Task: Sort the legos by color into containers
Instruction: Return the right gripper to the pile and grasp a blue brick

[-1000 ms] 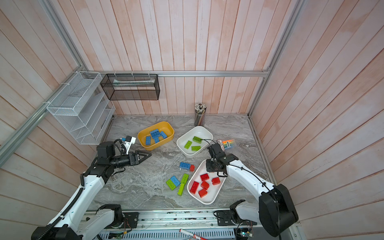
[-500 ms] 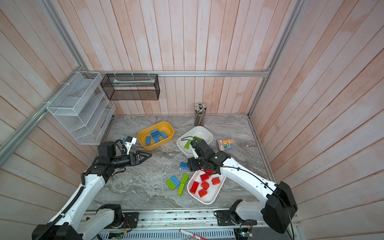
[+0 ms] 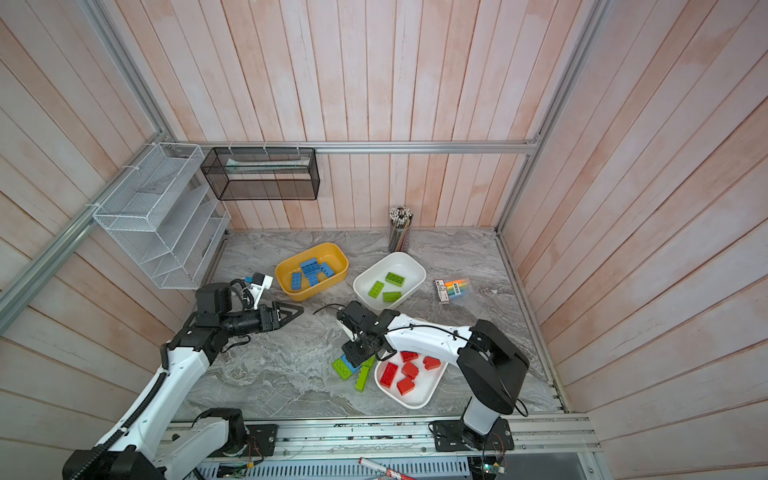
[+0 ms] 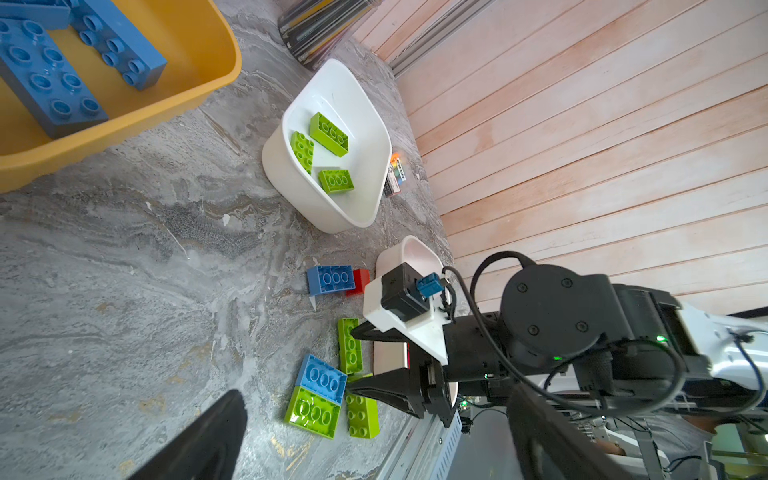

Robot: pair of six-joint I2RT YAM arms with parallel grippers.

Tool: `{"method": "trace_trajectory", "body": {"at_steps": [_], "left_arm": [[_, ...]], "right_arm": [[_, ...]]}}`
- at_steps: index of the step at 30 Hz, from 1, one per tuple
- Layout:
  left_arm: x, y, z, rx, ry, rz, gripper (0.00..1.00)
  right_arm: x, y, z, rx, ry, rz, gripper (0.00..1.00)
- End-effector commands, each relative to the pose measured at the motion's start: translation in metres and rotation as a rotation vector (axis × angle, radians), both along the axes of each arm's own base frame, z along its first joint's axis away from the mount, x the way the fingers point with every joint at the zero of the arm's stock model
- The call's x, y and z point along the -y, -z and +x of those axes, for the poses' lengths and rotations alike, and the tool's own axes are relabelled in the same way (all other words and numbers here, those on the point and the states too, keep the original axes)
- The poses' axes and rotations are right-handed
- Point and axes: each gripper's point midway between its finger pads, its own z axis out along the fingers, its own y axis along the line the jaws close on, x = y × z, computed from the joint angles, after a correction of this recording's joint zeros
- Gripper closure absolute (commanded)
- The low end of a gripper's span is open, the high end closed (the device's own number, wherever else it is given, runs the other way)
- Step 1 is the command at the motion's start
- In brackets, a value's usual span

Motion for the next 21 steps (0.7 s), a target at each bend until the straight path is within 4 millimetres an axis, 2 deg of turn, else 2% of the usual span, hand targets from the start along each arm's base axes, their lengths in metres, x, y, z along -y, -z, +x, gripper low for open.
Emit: {"method": "trace_trajectory", "body": {"at_steps": [1,11,21], "left_arm": [[-0.001,-0.005,0.001,0.035,0.001,0.023,0.0],[-0.002,0.0,0.003,0.028,0.004,0.033,0.0],[-0.003,0.005,0.001,0.017,0.004,0.05,0.0]], "right_arm": [[-0.007,0.005,0.0,0.002,-0.046,-0.007,0.44],[-0.009,0.025,0.001,-0.011,-0.073,-0.048,0.46],[-0.009,0.033,0.021,0.039,-0.055,-0.103,0.46]]}}
